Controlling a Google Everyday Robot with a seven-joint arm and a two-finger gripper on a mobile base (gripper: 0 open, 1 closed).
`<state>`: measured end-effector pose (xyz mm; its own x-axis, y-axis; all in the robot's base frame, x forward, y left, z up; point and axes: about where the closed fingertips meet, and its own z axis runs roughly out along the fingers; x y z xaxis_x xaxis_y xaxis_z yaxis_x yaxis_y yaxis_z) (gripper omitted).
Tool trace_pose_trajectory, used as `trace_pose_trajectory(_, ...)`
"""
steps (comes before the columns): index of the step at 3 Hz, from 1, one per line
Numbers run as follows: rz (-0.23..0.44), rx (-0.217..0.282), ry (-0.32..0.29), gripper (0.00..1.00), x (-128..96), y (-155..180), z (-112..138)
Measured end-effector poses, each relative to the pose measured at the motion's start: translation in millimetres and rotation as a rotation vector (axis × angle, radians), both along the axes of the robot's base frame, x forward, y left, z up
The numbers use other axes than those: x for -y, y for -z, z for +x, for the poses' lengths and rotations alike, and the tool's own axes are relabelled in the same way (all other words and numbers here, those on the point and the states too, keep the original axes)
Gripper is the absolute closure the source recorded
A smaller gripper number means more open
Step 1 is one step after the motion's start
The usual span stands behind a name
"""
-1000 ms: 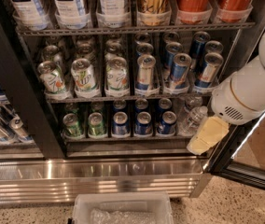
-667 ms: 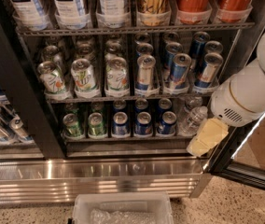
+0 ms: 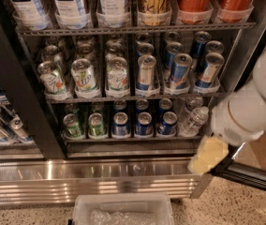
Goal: Pick water bottle from bottom shelf of fridge
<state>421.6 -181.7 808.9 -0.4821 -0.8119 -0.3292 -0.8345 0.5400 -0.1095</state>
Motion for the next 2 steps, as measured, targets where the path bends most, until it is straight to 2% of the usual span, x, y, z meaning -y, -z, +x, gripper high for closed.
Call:
trace_pose_trajectory(1, -0.019, -0.06, -0.029, 0.0, 3.4, 48.3, -35.4)
trace_pose_trajectory(2, -0.019, -0.06, -0.029, 0.0, 3.3, 48.3, -35.4)
